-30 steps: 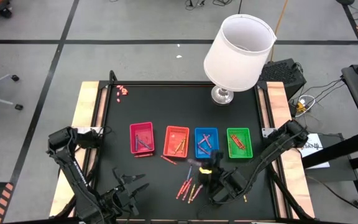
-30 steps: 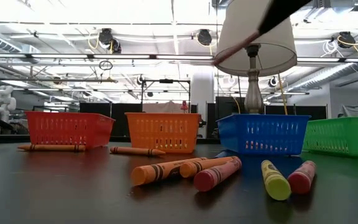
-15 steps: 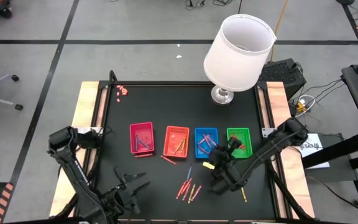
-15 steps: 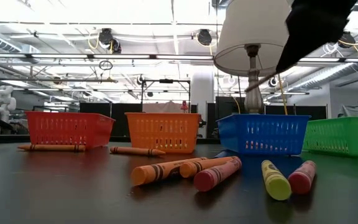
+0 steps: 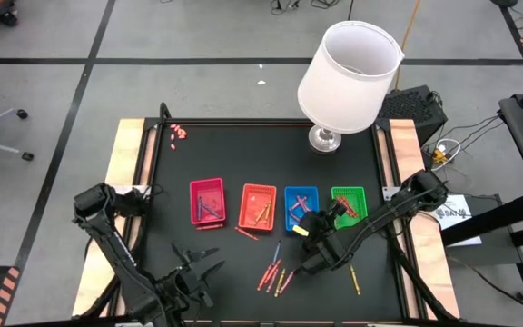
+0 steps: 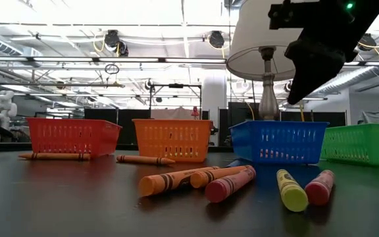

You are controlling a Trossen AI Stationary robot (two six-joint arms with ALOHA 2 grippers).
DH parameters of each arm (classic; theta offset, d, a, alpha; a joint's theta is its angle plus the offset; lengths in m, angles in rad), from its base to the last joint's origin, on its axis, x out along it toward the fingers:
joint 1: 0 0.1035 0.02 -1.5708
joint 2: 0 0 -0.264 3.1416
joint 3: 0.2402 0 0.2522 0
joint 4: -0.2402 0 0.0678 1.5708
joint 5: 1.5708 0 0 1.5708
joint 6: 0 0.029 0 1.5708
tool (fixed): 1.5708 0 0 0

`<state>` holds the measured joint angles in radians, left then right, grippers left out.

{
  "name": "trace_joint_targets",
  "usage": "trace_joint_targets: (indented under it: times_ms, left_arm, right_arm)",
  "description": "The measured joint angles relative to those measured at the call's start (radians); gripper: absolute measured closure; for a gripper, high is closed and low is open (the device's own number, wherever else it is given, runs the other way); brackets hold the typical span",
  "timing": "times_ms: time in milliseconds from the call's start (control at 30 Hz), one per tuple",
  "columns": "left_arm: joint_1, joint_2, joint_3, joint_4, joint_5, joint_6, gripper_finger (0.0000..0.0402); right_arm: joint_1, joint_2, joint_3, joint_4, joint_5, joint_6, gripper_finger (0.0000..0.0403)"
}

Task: Sort crayons
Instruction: Put the red crayon into the blue bin, then put the orange crayon into the green bin

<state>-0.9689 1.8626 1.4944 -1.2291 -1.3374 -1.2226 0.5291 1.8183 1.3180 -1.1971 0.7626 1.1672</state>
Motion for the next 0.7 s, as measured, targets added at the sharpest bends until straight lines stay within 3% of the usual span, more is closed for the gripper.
trace_joint_targets:
  times_ms: [333, 567, 700]
  left_arm:
    - [0.023, 0.0, 0.0, 0.103, 0.109, 0.059, 0.0229]
    - [0.035, 0.001, -0.032, 0.192, 0.206, 0.058, 0.0229]
    - [0.035, 0.001, -0.05, 0.236, 0.247, 0.058, 0.0229]
  right_arm:
    - [0.004, 0.0, -0.003, 0.014, -0.002, -0.002, 0.0258]
    - [0.057, 0.0, 0.007, 0.034, 0.021, -0.005, 0.0248]
    - [0.115, 0.0, 0.01, 0.139, 0.069, -0.067, 0.0248]
